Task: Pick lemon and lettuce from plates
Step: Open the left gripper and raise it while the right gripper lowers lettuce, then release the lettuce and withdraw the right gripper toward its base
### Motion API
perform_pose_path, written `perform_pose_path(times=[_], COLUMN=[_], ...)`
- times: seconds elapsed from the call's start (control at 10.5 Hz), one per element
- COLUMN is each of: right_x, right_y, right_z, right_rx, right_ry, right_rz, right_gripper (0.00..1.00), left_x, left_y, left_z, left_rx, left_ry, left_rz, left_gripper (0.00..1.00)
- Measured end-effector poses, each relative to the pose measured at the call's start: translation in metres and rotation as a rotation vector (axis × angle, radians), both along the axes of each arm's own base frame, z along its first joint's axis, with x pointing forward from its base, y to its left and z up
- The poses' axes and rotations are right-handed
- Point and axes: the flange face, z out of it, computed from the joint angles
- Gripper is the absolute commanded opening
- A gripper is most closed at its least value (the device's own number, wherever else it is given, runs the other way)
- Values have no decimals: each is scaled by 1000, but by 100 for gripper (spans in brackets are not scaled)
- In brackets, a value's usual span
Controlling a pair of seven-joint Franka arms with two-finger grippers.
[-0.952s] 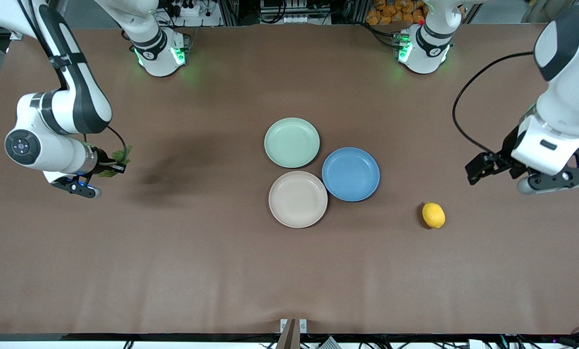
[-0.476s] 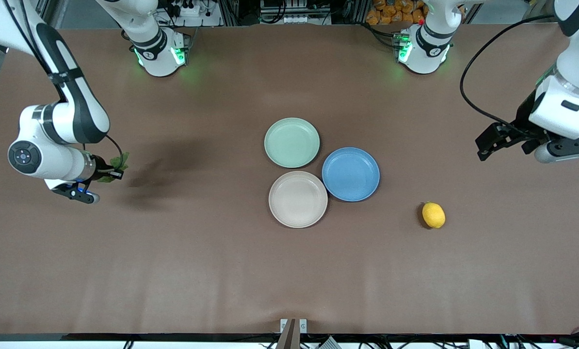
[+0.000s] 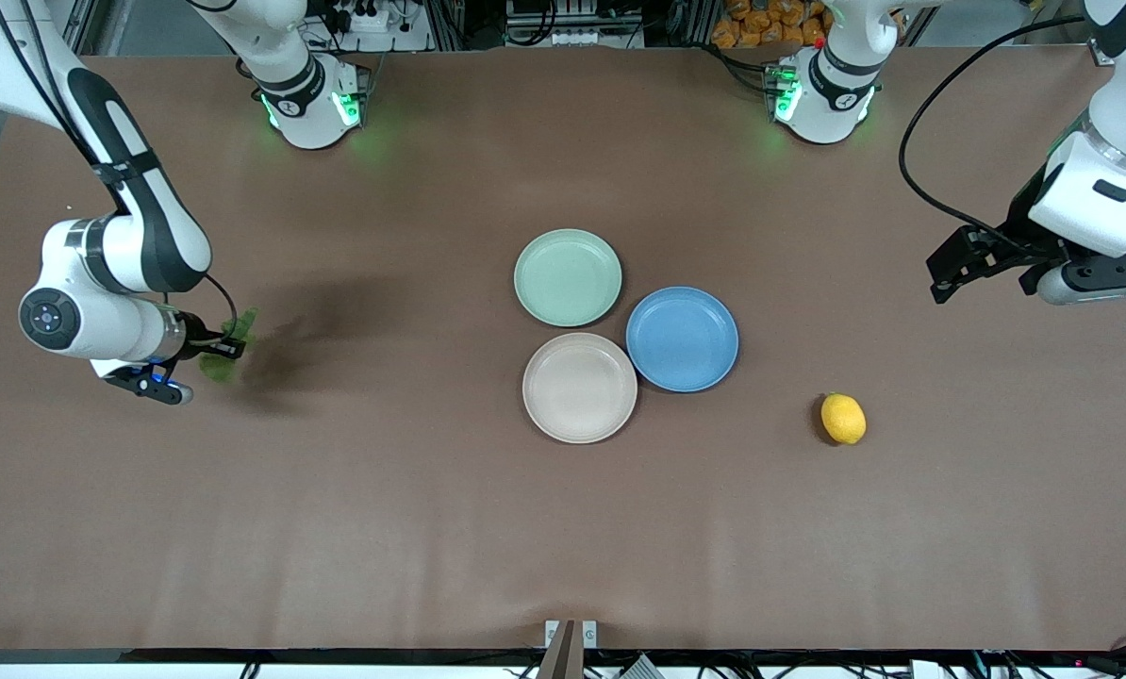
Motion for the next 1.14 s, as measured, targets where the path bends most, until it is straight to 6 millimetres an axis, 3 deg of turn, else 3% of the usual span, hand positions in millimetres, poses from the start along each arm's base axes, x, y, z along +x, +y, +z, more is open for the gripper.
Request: perform_pose_path(times=[0.29, 0.76, 1.14], right_x=[12, 24, 30], right_y=[-2, 1, 10], right_z=[26, 80, 154], right_rx=[-17, -67, -94], right_ry=[54, -24, -78], right_rz=[0, 5, 97], right_gripper=[100, 100, 100], left_x=[-2, -6, -7], left_y=[8, 18, 27], left_z=[-1, -3, -4], left_rx=[18, 18, -3], left_ry=[23, 68, 85], left_rz=[-72, -95, -78], left_gripper=[100, 100, 100])
